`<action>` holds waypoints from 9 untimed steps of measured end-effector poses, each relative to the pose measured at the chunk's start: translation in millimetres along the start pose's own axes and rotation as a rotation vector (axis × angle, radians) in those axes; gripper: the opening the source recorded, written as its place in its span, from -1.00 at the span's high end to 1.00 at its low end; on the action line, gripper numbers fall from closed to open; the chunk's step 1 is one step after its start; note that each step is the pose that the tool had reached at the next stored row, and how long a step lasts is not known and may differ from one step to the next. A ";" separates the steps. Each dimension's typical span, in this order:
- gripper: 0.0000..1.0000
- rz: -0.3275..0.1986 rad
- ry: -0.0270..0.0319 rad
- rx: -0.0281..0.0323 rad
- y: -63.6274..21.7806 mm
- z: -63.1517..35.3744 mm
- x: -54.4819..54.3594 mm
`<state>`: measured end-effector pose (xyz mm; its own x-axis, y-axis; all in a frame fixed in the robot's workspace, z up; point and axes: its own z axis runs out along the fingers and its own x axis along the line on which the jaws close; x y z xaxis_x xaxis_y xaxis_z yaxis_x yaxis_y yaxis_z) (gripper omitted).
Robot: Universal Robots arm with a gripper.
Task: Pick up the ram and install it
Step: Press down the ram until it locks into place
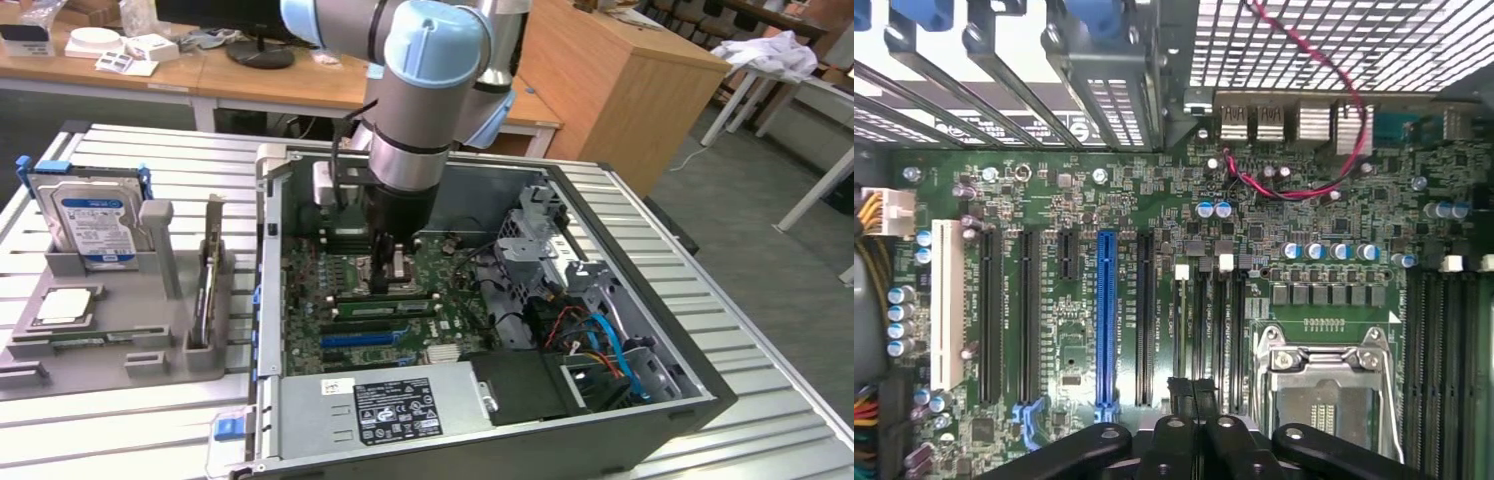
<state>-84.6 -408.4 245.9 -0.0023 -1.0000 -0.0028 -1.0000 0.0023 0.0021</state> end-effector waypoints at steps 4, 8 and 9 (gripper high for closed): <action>0.79 0.000 0.0000 0.0000 0.0 -7.7 0.0; 0.79 0.000 -0.0002 -0.0002 0.0 -14.8 -0.1; 0.79 0.000 -0.0001 -0.0003 0.0 -16.8 -0.1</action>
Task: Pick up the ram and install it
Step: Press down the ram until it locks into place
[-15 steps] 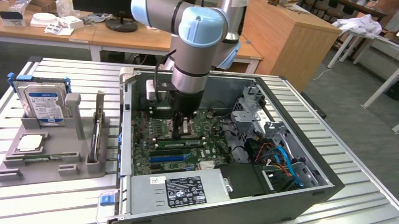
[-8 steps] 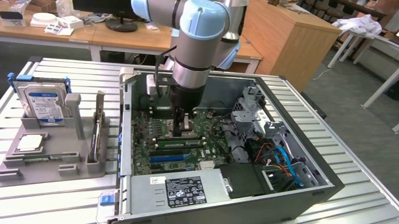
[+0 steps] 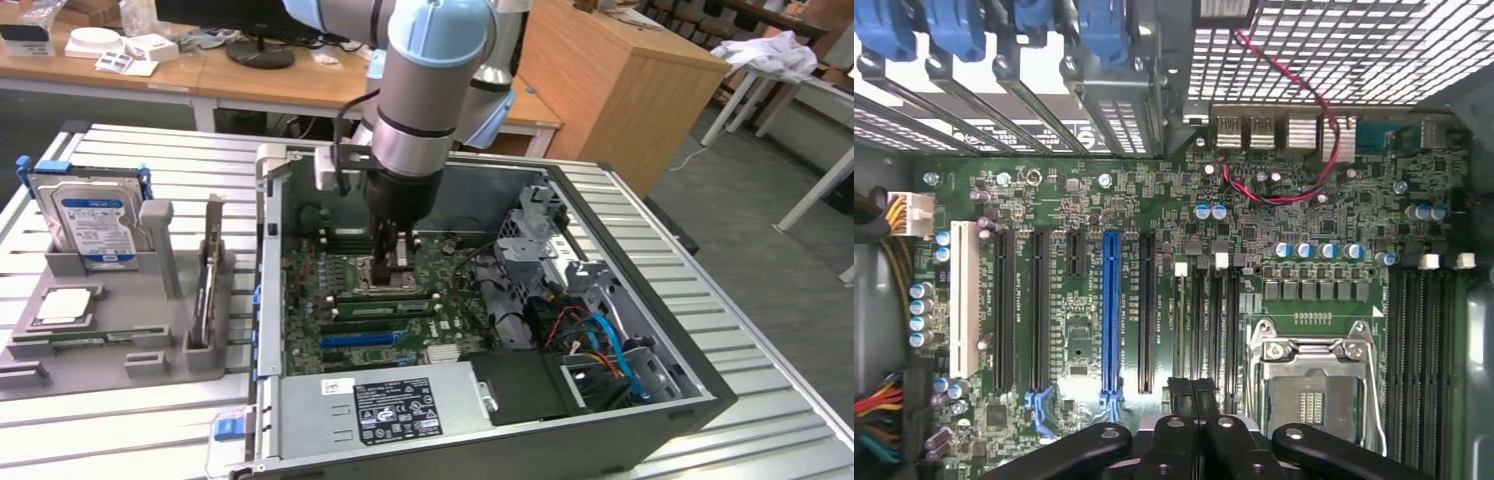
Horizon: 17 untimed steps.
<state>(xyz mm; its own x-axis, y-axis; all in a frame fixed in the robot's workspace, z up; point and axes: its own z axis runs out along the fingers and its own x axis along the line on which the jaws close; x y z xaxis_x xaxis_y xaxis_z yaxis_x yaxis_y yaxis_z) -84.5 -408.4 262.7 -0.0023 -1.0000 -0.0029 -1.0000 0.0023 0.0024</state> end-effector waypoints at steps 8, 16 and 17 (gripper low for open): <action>0.79 0.000 0.0001 -0.0006 0.0 -8.1 0.0; 0.79 0.000 0.0001 -0.0025 -0.1 -12.8 0.0; 0.79 0.000 0.0001 -0.0027 -0.1 -14.2 0.0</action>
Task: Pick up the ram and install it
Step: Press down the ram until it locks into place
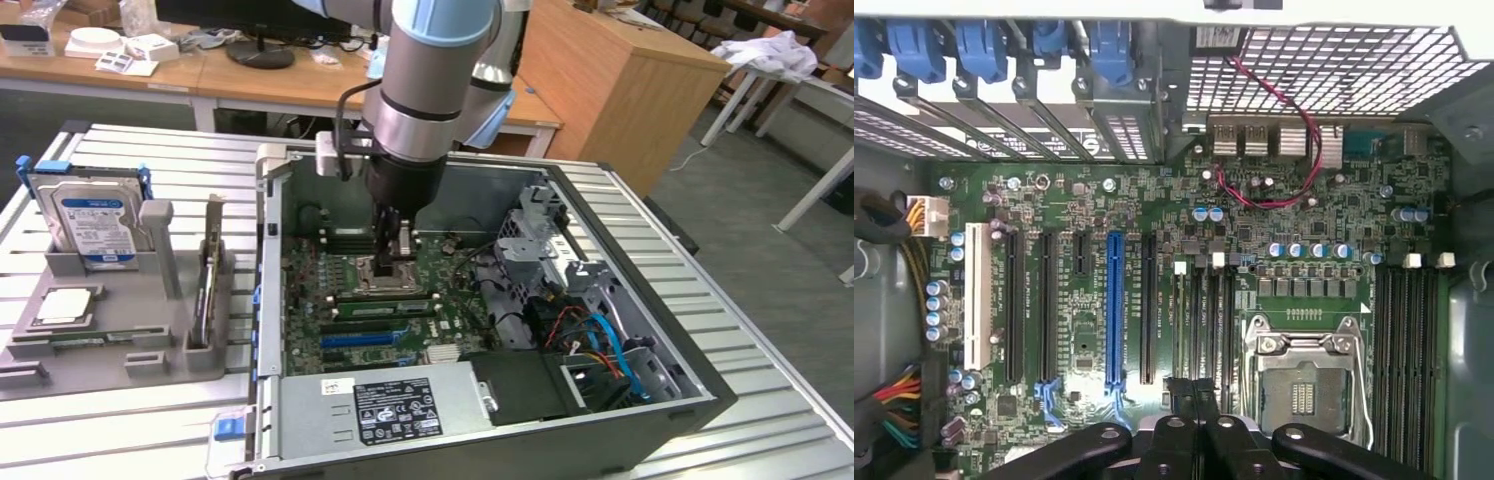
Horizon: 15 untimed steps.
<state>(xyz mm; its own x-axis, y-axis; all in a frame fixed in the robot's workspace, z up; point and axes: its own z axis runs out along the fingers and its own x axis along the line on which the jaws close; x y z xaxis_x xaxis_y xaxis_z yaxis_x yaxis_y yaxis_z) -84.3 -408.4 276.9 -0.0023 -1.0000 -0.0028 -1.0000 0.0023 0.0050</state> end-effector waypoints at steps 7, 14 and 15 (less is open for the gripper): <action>0.79 0.000 -0.0001 0.0000 0.1 -12.5 0.0; 0.79 0.000 0.0066 0.0000 0.1 -17.8 0.0; 0.79 0.000 0.0074 0.0000 0.0 -18.9 -0.1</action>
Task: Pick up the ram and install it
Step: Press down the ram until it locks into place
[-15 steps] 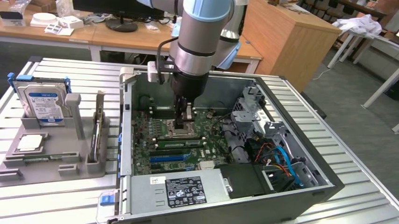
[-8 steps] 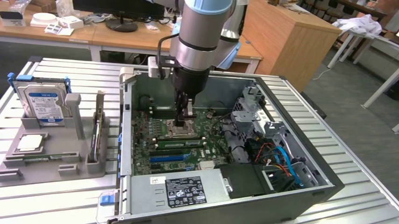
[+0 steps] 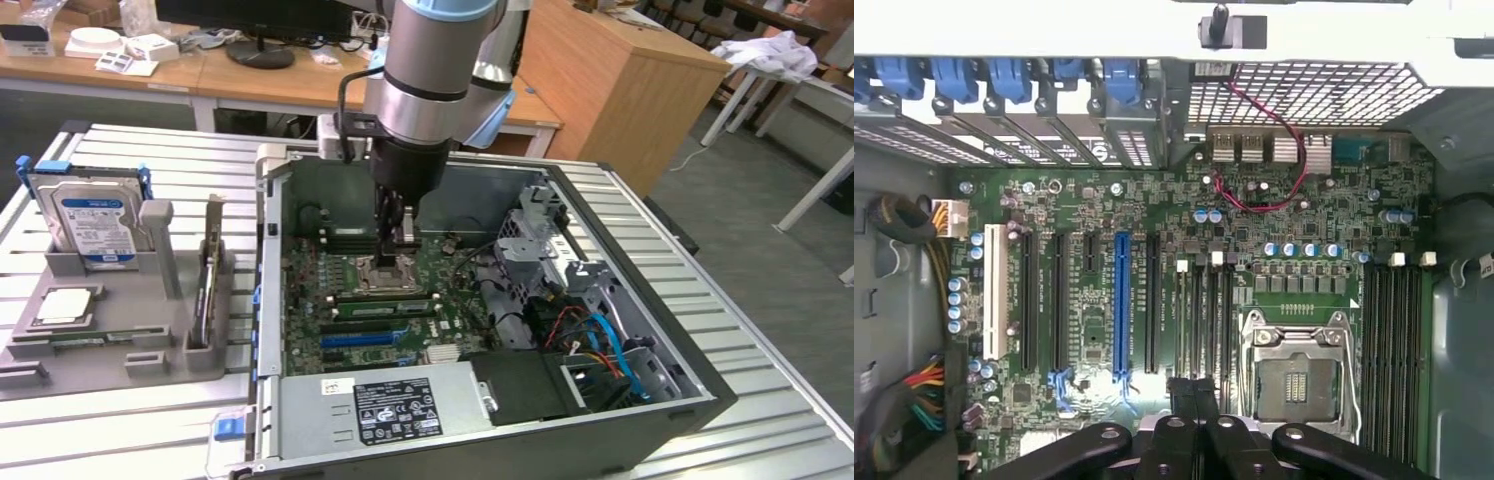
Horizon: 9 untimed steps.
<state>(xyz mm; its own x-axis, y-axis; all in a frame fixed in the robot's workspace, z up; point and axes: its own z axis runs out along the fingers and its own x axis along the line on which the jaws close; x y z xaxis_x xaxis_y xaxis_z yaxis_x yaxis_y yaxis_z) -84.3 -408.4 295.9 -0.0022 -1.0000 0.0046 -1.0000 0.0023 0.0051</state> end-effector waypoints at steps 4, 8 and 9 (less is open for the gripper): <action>0.79 0.000 0.0015 -0.0001 0.1 -6.0 0.0; 0.79 0.000 0.0018 -0.0001 0.1 -11.6 0.1; 0.79 0.000 0.0019 -0.0001 0.1 -12.9 0.1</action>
<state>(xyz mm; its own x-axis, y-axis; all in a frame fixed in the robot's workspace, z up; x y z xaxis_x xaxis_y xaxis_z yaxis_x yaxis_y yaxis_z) -84.3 -408.4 308.7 -0.0023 -1.0000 0.0065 -1.0000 0.0023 0.0052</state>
